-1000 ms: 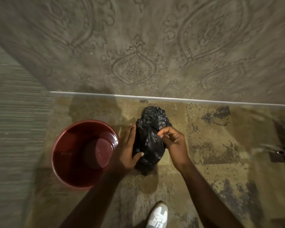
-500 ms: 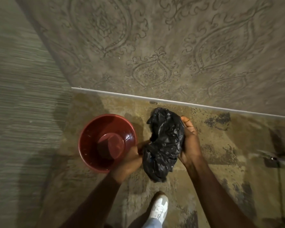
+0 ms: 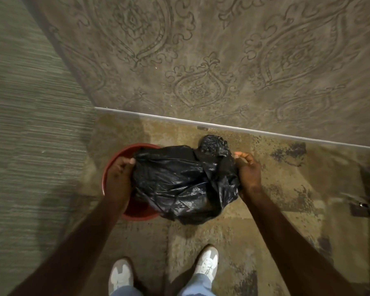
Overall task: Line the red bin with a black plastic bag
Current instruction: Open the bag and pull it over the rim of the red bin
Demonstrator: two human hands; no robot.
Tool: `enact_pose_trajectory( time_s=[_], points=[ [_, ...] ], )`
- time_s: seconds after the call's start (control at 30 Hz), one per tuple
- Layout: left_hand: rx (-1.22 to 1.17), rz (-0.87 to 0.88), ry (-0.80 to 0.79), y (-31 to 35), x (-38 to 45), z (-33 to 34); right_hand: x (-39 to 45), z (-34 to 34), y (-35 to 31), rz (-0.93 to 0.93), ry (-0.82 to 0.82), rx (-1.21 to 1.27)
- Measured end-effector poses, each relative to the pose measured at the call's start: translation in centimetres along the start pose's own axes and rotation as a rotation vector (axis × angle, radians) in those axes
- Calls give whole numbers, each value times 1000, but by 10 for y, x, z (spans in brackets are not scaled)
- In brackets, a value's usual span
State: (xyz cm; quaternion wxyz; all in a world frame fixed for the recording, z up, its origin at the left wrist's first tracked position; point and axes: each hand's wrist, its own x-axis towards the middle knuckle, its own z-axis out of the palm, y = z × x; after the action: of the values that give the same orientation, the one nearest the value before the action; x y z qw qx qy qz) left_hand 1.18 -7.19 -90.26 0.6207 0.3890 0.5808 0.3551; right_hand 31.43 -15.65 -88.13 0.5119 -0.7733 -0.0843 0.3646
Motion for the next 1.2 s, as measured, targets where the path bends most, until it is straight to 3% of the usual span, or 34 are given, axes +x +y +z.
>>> enact_pose_trajectory(
  time_s=[0.1, 0.23, 0.33, 0.43, 0.5, 0.6, 0.77, 0.97, 1.07, 1.13, 1.2],
  points=[
    [-50, -12, 101, 2, 8, -4, 2, 3, 7, -70, -16, -221],
    [-143, -89, 283, 1, 17, -7, -16, 15, 2, -206, -49, -98],
    [-115, -113, 340, -4, 18, -10, -41, 26, 7, -244, -289, -138],
    [-98, -114, 304, -13, 18, -20, -59, 47, 23, -74, -568, -232],
    [-73, -109, 246, -19, 17, -29, -60, 63, 40, -34, -651, -302],
    [-36, -96, 271, -24, 8, -44, -60, 85, 52, -13, -534, -319],
    [63, -37, 382, -32, 1, -89, -42, 78, 30, 43, -195, -79],
    [-10, -116, 331, -14, -12, -97, -54, 63, -1, 189, -183, 41],
    [-26, 18, 328, 16, -22, -92, -80, 61, -32, -36, -122, 145],
    [-17, 232, 336, 39, -27, -98, -98, 54, -48, -423, -93, 269],
    [-27, 396, 330, 49, -27, -108, -110, 54, -47, -738, -74, 238]
  ],
)
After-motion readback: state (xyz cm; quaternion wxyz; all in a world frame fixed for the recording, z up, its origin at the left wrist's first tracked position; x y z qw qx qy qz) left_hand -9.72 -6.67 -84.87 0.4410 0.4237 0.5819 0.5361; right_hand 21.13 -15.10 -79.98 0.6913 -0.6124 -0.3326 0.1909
